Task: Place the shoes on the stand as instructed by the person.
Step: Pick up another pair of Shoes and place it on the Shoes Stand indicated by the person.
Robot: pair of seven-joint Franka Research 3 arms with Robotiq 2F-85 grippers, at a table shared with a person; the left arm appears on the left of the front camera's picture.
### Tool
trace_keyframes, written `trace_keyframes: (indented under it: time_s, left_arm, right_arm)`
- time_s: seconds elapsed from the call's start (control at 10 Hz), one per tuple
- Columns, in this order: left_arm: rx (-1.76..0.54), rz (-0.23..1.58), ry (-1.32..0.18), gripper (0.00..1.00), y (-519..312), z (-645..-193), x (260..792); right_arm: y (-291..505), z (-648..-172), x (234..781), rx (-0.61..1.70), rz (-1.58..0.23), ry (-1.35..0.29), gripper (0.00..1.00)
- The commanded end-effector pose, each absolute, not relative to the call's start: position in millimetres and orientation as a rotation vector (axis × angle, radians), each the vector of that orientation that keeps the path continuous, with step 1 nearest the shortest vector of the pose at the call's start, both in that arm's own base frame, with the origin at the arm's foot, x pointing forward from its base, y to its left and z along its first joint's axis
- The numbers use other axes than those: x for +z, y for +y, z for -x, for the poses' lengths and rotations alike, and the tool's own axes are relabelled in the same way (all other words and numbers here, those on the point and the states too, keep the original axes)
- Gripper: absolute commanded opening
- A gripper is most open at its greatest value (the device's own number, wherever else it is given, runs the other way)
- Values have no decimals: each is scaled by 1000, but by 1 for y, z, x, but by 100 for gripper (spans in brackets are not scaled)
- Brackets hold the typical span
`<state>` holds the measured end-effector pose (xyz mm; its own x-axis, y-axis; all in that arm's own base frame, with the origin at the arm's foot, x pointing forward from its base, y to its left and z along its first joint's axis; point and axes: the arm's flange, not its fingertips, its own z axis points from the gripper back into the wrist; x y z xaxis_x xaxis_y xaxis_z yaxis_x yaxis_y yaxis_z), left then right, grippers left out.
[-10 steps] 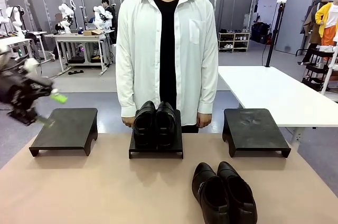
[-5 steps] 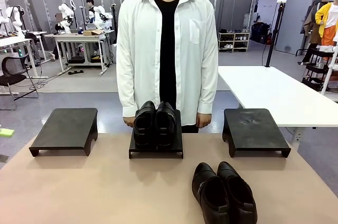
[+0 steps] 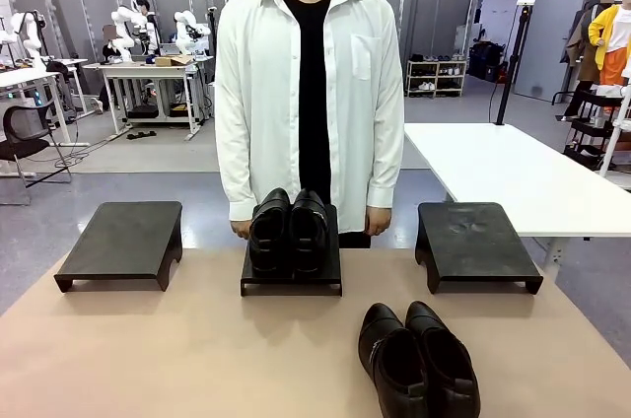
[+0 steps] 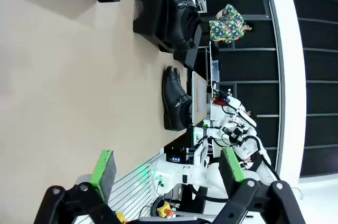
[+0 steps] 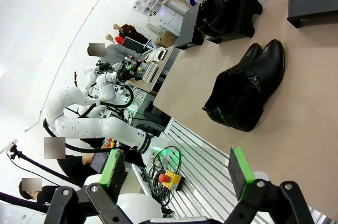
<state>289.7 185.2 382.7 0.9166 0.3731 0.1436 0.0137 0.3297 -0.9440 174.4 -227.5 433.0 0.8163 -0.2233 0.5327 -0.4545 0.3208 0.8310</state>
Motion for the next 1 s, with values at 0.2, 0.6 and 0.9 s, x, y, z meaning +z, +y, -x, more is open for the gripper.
trace_keyframes:
  time_s: [0.2, 0.6, 0.9]
  left_arm:
    - [242, 1219, -366, 100, 185, -290, 383]
    - [242, 1219, -366, 100, 185, -290, 383]
    - [242, 1219, -366, 100, 185, -290, 383]
  right_arm:
    - [-228, -173, 434, 178, -1259, -656, 100]
    - [-228, -173, 434, 178, -1259, -656, 100]
    - [-228, -173, 434, 178, -1259, -656, 100]
